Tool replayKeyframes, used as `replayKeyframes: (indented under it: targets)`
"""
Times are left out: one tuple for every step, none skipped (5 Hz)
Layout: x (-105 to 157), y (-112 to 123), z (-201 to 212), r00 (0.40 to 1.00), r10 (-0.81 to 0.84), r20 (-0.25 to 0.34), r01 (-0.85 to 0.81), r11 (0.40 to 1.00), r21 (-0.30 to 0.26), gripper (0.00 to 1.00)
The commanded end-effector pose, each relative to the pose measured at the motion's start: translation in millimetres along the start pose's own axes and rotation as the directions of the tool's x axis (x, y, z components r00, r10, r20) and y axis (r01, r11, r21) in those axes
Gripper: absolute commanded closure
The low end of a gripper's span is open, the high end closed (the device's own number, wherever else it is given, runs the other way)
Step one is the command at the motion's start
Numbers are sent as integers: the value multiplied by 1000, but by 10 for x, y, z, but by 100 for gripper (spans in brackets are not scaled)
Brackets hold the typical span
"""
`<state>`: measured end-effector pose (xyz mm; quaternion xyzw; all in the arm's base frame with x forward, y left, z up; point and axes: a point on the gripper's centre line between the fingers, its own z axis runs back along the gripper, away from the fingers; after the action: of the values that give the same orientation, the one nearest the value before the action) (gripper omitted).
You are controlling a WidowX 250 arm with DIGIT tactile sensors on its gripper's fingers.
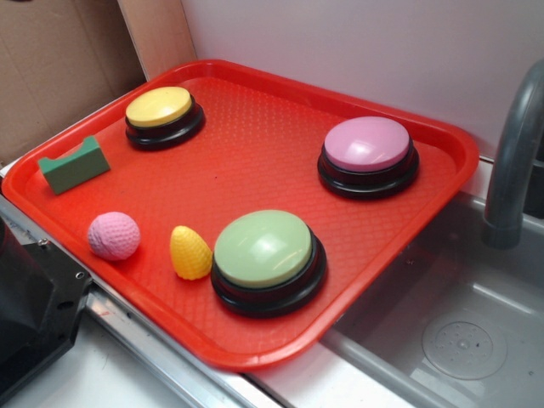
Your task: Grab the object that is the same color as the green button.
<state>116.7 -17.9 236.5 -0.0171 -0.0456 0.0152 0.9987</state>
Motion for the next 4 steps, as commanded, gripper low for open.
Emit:
replayKeyframes:
  targets:
    - [0, 0, 0, 1000, 0, 0, 0, 1000, 0, 0]
    - [225, 445, -437, 999, 41, -12, -41, 999, 28, 0]
    - [327, 752, -723, 992, 112, -50, -108, 992, 67, 0]
    - [363, 974, -965, 993, 113, -43, -109, 991, 74, 0]
